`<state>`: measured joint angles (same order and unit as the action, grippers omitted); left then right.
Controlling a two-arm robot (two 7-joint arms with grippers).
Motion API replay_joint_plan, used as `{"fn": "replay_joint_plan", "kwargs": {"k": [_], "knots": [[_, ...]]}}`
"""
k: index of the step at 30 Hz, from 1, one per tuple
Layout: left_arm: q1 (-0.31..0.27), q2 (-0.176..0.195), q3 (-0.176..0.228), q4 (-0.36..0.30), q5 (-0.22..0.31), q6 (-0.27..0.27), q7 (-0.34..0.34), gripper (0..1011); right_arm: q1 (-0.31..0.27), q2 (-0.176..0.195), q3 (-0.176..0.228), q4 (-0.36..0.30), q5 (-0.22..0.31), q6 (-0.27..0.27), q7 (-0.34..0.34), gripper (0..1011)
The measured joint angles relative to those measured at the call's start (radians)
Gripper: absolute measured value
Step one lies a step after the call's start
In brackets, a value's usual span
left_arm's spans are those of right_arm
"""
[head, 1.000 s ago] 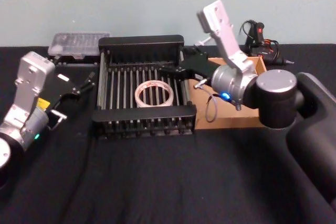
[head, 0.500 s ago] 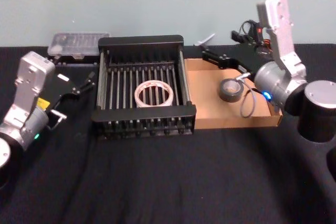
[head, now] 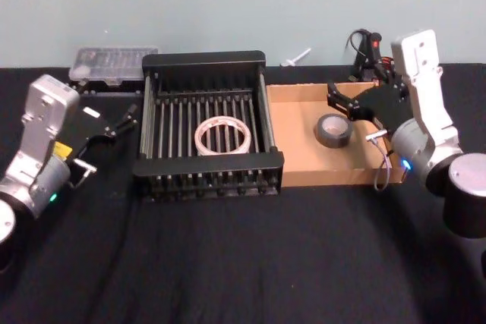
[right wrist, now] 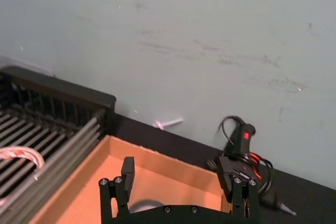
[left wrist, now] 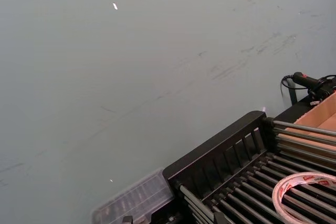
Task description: Pick up the white tape and place it into the black box , Pick up the silver tape and place it into the brown box.
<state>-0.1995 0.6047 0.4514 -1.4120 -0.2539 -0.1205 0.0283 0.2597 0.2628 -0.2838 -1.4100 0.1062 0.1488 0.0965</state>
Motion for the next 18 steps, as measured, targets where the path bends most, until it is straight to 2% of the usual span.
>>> {"fn": "replay_joint_plan", "kwargs": {"k": [8, 18], "knots": [[0.000, 0.000, 0.000, 0.000, 0.000, 0.000, 0.000, 1001, -0.011, -0.011, -0.001, 0.036, -0.053, -0.029, -0.019, 1002], [0.000, 0.000, 0.000, 0.000, 0.000, 0.000, 0.000, 1002, -0.010, -0.011, -0.002, 0.036, -0.055, -0.029, -0.019, 1002]]}}
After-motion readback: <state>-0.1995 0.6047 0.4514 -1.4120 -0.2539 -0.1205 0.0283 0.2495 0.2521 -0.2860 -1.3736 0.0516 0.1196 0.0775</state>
